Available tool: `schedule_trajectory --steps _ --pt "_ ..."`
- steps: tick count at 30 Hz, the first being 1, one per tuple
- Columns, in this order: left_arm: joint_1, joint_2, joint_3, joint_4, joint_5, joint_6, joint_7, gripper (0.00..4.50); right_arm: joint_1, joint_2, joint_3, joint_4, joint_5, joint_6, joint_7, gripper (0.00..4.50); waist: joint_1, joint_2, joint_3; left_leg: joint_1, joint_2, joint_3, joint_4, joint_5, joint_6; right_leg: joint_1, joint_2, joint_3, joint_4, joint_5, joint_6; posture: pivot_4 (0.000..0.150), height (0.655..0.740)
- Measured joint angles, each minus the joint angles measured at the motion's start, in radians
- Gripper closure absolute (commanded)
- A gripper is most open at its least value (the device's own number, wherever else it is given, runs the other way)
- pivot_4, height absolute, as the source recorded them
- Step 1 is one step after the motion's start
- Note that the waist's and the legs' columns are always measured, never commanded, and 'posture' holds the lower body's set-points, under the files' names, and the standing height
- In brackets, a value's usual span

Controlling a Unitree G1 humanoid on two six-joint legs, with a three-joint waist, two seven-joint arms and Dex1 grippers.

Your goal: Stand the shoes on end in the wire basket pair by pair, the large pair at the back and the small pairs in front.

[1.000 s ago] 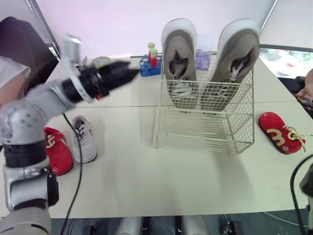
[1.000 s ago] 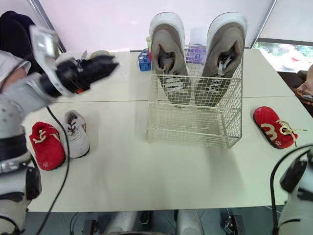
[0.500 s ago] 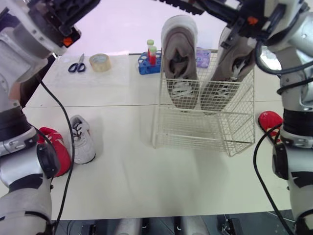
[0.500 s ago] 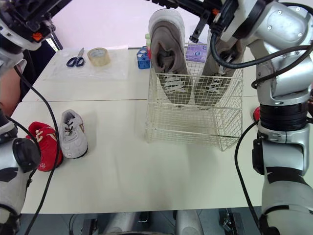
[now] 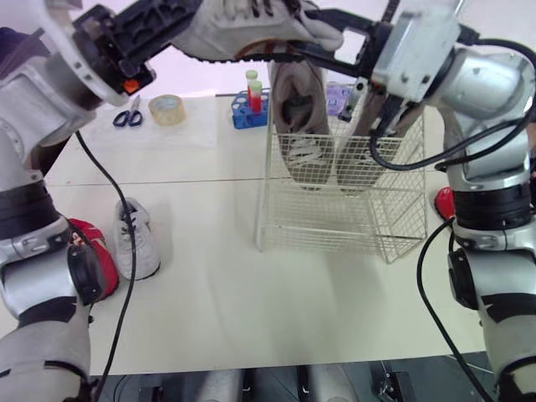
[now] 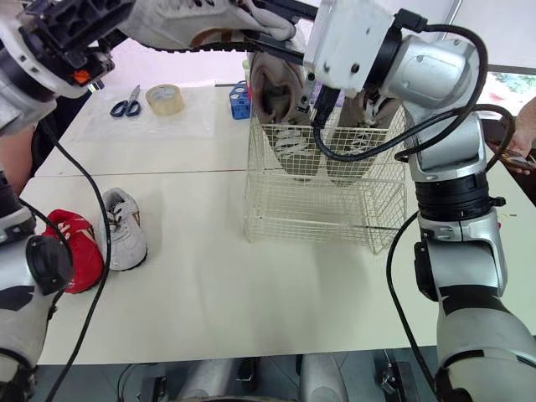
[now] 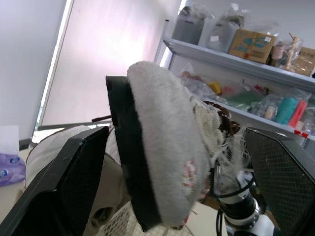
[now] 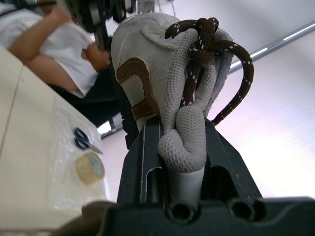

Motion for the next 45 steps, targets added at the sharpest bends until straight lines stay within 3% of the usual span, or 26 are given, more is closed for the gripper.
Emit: schedule_trajectory --steps 1,6,8,12,15,19,21,25,28,35,45 --pt "0.000 0.005 0.000 0.005 0.001 0.000 -0.008 0.80 0.001 0.000 0.000 0.006 -0.008 -0.012 0.000 4.16 0.000 0.000 0.000 0.000 0.000 0.000 0.000 0.000 0.000 0.000 0.000 0.000 0.000 0.000 0.000 0.150 0.7400" --pt "0.001 0.035 0.000 0.044 0.028 0.016 -0.058 3.40 0.001 0.002 0.000 0.011 -0.027 -0.076 -0.001 4.16 0.000 0.000 0.000 0.000 0.000 0.000 0.000 0.000 0.000 0.000 0.000 0.000 0.000 0.000 0.000 0.150 0.7400" --pt "0.001 0.030 -0.001 0.051 0.040 0.016 -0.059 4.24 0.003 0.004 0.000 0.009 -0.029 -0.075 -0.001 4.16 0.001 0.000 0.000 0.000 0.000 0.000 0.000 0.000 0.000 0.000 0.000 0.000 0.000 0.000 0.000 0.150 0.7400" --pt "0.012 0.011 -0.001 0.050 0.056 0.017 -0.050 4.25 0.029 0.010 -0.002 -0.005 -0.025 -0.041 -0.002 4.16 0.003 0.000 0.000 0.000 0.000 0.000 0.001 0.000 0.000 0.000 0.000 0.000 0.000 0.000 0.000 0.150 0.7400" --pt "0.019 -0.039 0.010 0.050 0.055 0.012 -0.002 4.25 0.076 0.030 -0.035 -0.054 0.066 0.118 -0.008 2.88 0.005 0.000 0.000 0.000 0.000 -0.002 0.001 -0.001 0.001 0.001 0.000 0.000 0.001 0.000 0.000 0.150 0.7400" --pt "0.026 -0.112 0.078 0.046 0.023 -0.045 0.079 4.25 0.147 0.060 -0.174 -0.100 0.270 0.396 -0.107 0.82 0.005 -0.001 0.000 -0.001 0.000 -0.002 0.003 -0.002 0.003 0.001 -0.001 0.000 0.001 0.000 0.000 0.150 0.7400" --pt "0.048 -0.152 0.148 -0.018 0.002 -0.116 0.130 4.25 0.199 0.154 -0.334 -0.156 0.531 0.608 -0.281 0.08 0.002 -0.001 0.000 0.000 0.000 -0.002 0.001 -0.003 0.004 0.001 -0.001 0.000 0.001 0.000 -0.001 0.150 0.7400" --pt "0.123 -0.255 0.216 -0.119 -0.064 -0.211 0.213 4.25 0.308 0.313 -0.432 -0.319 0.931 0.854 -0.541 0.08 0.000 -0.001 -0.001 0.001 0.001 -0.001 -0.002 -0.002 0.003 -0.002 -0.001 0.000 0.003 0.000 -0.002 0.150 0.7400" --pt "0.143 -0.364 0.217 -0.175 -0.083 -0.295 0.275 4.25 0.335 0.457 -0.394 -0.378 1.077 0.902 -0.686 0.08 0.001 0.000 -0.001 0.000 0.001 -0.001 -0.001 -0.001 0.002 -0.002 0.000 0.000 0.004 0.001 -0.003 0.150 0.7400" --pt "0.177 -0.482 0.179 -0.256 -0.159 -0.382 0.340 4.25 0.260 0.583 -0.305 -0.372 1.075 0.855 -0.732 0.08 0.004 -0.001 -0.001 0.001 0.001 -0.001 0.006 -0.002 0.005 0.002 0.001 0.000 0.004 0.001 -0.004 0.150 0.7400" --pt "0.242 -0.497 0.116 -0.256 -0.220 -0.404 0.363 4.25 0.168 0.635 -0.275 -0.265 1.001 0.757 -0.647 0.08 0.001 -0.001 -0.001 0.001 0.002 -0.001 0.006 -0.002 0.005 0.002 0.004 0.000 0.004 0.002 -0.004 0.150 0.7400"
